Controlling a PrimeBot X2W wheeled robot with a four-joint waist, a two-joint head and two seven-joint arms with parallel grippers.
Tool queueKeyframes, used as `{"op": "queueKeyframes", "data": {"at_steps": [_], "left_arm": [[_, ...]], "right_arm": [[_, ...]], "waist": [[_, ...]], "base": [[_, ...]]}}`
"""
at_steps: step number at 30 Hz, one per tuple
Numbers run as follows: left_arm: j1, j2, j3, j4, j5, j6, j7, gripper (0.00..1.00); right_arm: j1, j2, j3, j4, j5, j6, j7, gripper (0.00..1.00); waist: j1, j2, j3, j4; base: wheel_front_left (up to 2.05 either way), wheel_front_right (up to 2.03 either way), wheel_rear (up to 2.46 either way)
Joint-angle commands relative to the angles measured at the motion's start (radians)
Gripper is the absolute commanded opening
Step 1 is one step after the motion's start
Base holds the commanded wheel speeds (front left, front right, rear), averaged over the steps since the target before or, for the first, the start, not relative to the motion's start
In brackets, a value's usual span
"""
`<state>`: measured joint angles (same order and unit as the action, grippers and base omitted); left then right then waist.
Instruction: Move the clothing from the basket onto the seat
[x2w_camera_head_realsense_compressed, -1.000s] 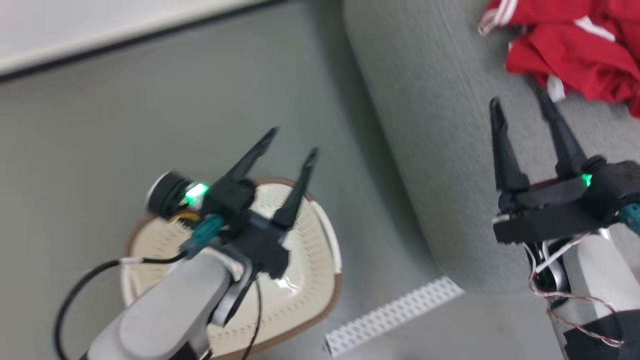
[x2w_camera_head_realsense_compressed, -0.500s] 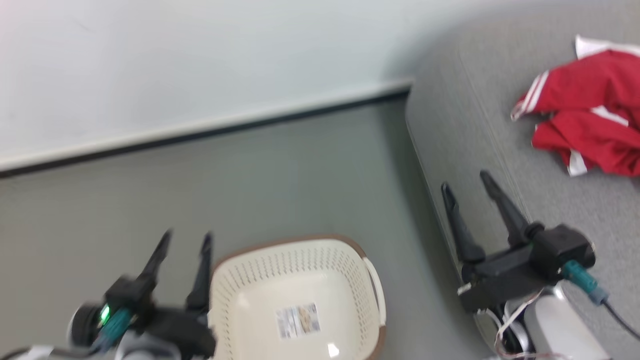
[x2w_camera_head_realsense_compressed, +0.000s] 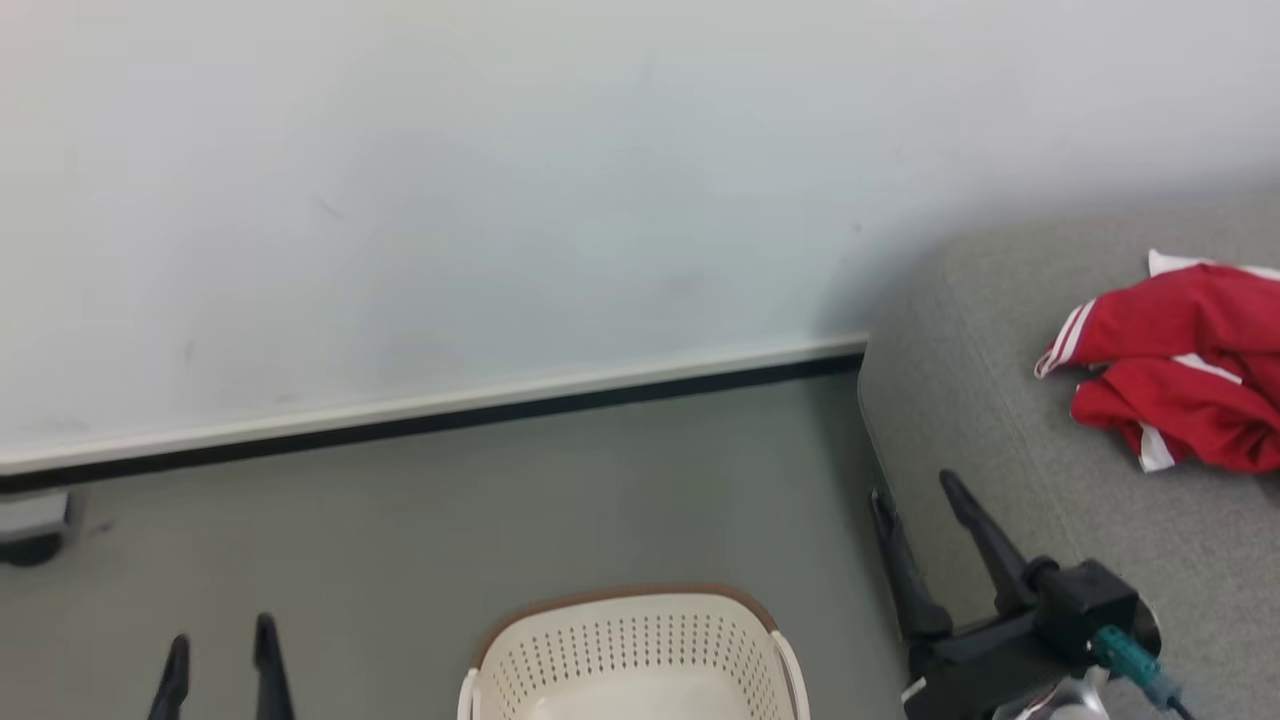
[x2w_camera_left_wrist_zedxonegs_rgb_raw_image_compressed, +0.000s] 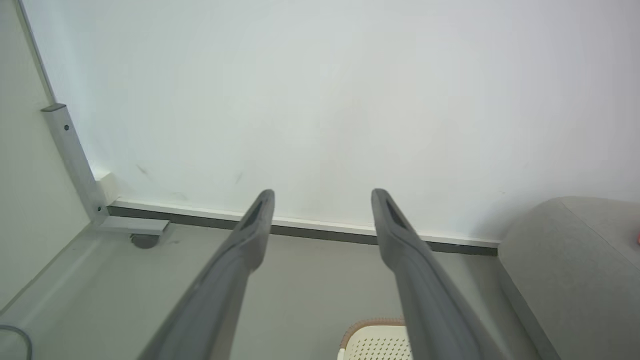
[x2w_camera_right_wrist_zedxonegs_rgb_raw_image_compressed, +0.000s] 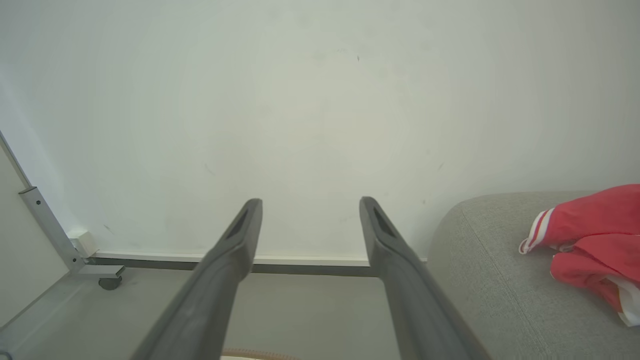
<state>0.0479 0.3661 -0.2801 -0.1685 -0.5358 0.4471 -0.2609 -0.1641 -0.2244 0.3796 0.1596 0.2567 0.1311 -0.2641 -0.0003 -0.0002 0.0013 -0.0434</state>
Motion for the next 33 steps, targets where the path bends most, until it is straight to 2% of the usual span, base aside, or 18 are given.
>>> {"op": "queueKeyframes", "data": {"at_steps": [1,5,9,13,17,26,33], "left_arm": [[0.031,-0.009,0.021,-0.013,0.014,-0.012,-0.005,1.00],[0.115,-0.054,0.103,-0.053,0.080,-0.083,-0.005,1.00],[0.171,-0.080,0.128,-0.048,0.162,-0.163,-0.005,1.00],[0.205,-0.085,0.120,-0.015,0.270,-0.199,-0.005,1.00],[0.230,-0.105,0.115,0.006,0.318,-0.235,-0.005,1.00],[0.270,-0.181,0.161,0.013,0.341,-0.305,-0.005,1.00],[0.270,-0.215,0.207,0.043,0.366,-0.350,-0.005,1.00]], "right_arm": [[0.022,0.004,0.002,0.000,0.005,-0.001,-0.001,1.00],[0.064,0.014,-0.017,-0.001,0.001,-0.001,-0.001,1.00],[0.099,0.028,-0.038,-0.015,-0.018,-0.001,-0.001,1.00],[0.135,0.030,-0.045,-0.043,-0.071,-0.001,-0.001,1.00],[0.179,0.044,-0.073,-0.076,-0.104,-0.001,-0.001,1.00],[0.295,0.080,-0.117,-0.126,-0.143,-0.001,-0.001,1.00],[0.311,0.084,-0.104,-0.126,-0.131,-0.001,-0.001,1.00]], "waist": [[0.0003,0.0002,-0.057,0.024],[0.0003,0.0002,-0.087,0.025],[0.0003,0.0002,-0.111,0.020],[0.0003,0.0002,-0.135,0.012],[0.0003,0.0002,-0.148,0.009],[0.0003,0.0002,-0.160,-0.009],[0.0003,0.0002,-0.149,-0.026]], "base": [[0.00,0.00,0.00],[0.00,0.00,0.00],[0.00,0.00,0.00],[0.00,0.00,0.00],[0.00,0.00,0.00],[0.00,0.00,0.00],[0.00,0.00,0.00]]}}
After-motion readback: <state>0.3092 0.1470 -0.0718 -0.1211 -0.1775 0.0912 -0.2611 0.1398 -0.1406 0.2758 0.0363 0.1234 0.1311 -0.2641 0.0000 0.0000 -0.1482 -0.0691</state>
